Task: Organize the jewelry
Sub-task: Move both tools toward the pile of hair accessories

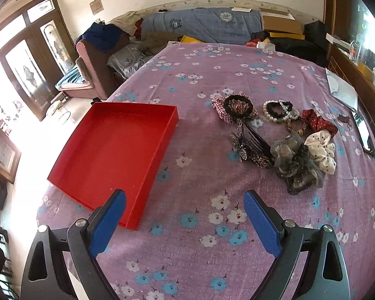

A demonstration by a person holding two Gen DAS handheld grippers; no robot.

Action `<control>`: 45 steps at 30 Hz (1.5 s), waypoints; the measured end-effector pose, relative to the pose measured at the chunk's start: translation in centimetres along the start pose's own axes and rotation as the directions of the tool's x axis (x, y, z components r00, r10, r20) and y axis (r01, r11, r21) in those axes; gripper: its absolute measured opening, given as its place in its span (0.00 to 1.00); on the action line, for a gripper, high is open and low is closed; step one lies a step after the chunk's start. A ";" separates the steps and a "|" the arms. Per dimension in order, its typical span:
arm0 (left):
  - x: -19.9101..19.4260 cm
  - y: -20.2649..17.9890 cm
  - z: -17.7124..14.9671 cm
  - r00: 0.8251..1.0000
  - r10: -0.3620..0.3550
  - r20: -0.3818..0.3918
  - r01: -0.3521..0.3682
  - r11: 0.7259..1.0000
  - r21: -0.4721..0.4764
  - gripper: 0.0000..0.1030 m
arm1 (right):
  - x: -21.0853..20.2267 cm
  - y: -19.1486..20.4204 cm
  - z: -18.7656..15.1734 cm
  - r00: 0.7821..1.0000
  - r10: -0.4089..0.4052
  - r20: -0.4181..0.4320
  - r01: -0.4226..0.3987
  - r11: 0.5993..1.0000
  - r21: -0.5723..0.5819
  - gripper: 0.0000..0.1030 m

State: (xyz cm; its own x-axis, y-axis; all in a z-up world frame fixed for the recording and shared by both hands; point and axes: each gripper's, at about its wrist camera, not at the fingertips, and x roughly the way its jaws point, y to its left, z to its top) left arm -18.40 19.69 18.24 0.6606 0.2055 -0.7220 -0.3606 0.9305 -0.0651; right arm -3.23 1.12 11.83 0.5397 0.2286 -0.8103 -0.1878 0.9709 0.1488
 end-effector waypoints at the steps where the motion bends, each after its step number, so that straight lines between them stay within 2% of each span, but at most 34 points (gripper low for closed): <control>1: 0.0 0.0 0.0 1.000 0.003 0.002 -0.003 1.000 0.000 1.00 | 0.0 0.2 0.0 1.000 0.002 0.002 -0.002 1.000 -0.003 0.94; 16: 0.5 1.6 -0.3 0.999 0.044 -0.004 -0.044 0.999 -0.026 1.00 | 0.7 3.0 -1.1 1.000 0.028 -0.010 -0.028 0.996 -0.080 0.94; 20: 0.9 2.2 0.8 0.995 0.098 -0.003 -0.098 0.995 -0.022 1.00 | 0.8 2.9 -1.0 1.000 0.024 -0.011 -0.025 0.997 -0.078 0.94; 23: 1.8 2.3 2.5 0.993 0.116 0.008 -0.116 0.993 0.000 1.00 | 0.1 2.3 -0.6 1.000 0.017 0.023 -0.015 0.998 -0.068 0.94; 26: 3.5 1.8 4.0 0.997 0.076 0.007 -0.076 0.997 0.021 1.00 | -1.2 0.2 -0.4 0.996 -0.044 0.075 0.047 0.998 -0.039 0.94; 28: 5.3 0.9 4.7 0.999 0.039 -0.023 -0.038 0.998 0.046 1.00 | -1.9 -1.8 -0.6 0.991 -0.101 0.087 0.102 0.995 -0.007 0.94; 33: 9.3 -2.7 5.9 0.994 -0.052 -0.093 0.064 0.990 0.127 1.00 | -3.2 -7.3 -1.4 0.967 -0.247 0.066 0.240 0.965 0.108 0.94; 38: 12.4 -7.1 6.5 0.982 -0.116 -0.148 0.147 0.966 0.213 1.00 | -5.3 -11.8 -2.2 0.922 -0.383 0.059 0.362 0.906 0.218 0.94; 42: 13.8 -9.7 6.1 0.971 -0.154 -0.185 0.198 0.947 0.252 1.00 | -6.7 -14.0 -2.9 0.891 -0.451 0.049 0.419 0.858 0.296 0.94; 45: 14.5 -11.5 5.4 0.963 -0.164 -0.216 0.220 0.938 0.269 1.00 | -7.3 -14.7 -3.7 0.877 -0.479 0.041 0.440 0.834 0.333 0.94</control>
State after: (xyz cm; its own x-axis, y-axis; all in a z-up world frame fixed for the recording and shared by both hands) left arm -1.09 13.61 12.23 0.5526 -0.0199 -0.8332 -0.0163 0.9993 -0.0347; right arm -7.45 -15.12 13.45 0.5966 -0.2620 -0.7585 0.3543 0.9341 -0.0440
